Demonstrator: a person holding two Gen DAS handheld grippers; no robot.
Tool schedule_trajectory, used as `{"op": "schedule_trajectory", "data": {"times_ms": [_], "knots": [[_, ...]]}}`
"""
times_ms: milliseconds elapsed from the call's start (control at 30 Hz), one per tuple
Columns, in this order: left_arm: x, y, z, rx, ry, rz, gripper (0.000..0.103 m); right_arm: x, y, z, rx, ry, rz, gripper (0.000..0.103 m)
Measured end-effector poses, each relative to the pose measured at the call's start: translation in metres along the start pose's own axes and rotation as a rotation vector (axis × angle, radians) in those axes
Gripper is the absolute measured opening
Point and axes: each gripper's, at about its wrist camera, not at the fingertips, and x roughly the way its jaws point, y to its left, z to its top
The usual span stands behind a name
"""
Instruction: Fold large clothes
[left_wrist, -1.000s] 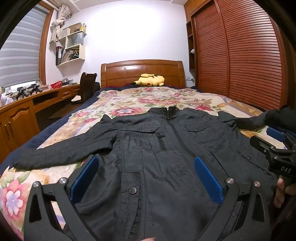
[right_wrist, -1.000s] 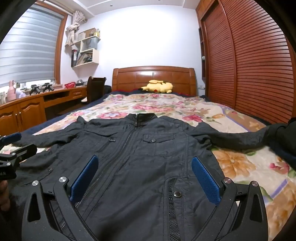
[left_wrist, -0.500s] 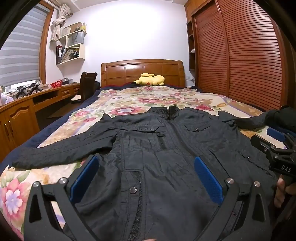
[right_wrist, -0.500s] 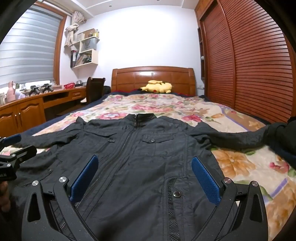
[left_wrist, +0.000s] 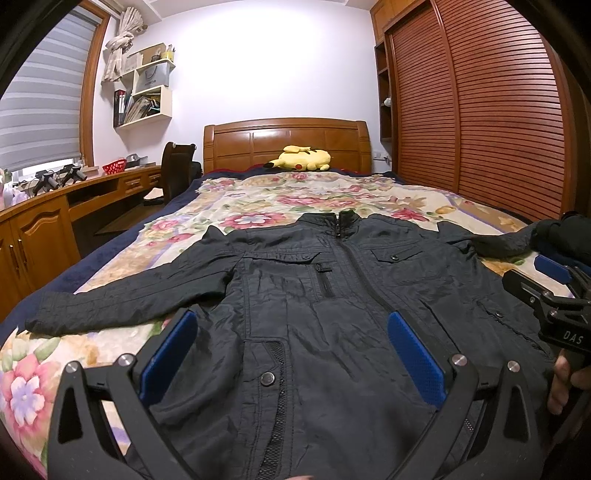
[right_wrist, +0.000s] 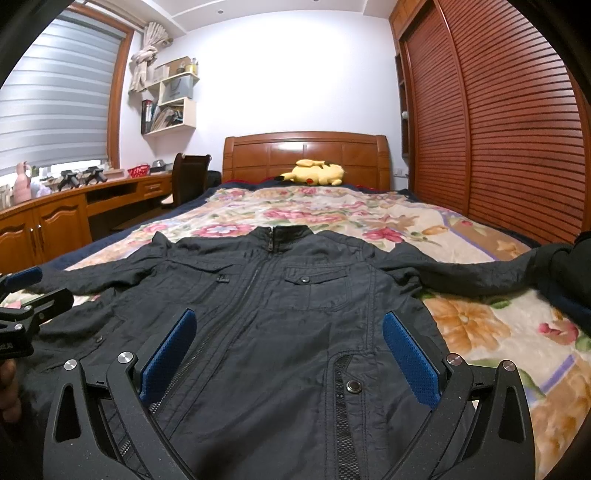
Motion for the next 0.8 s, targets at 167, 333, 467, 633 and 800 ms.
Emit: {"op": "schedule_trajectory", "data": {"times_ms": [167, 333, 467, 633, 800], "knots": [[-0.0003, 0.0006, 0.0001, -0.001, 0.0, -0.002, 0.103, -0.0002, -0.0003, -0.0001, 0.0, 0.0, 0.0, 0.103], [0.0, 0.0006, 0.0006, -0.002, 0.0, -0.001, 0.103, -0.0005, -0.0005, -0.0002, 0.001, 0.0, 0.0, 0.103], [0.0, 0.001, 0.0006, -0.001, 0.0, -0.001, 0.103, -0.0009, -0.0007, -0.0003, 0.001, 0.0, 0.001, 0.103], [-0.0002, 0.0014, 0.0013, -0.002, -0.001, 0.0, 0.103, -0.0012, -0.0008, -0.0002, 0.002, 0.0, 0.0, 0.103], [-0.0001, 0.002, 0.0012, -0.001, 0.0, -0.001, 0.103, -0.0015, -0.001, -0.0002, 0.002, -0.001, 0.0, 0.103]]}}
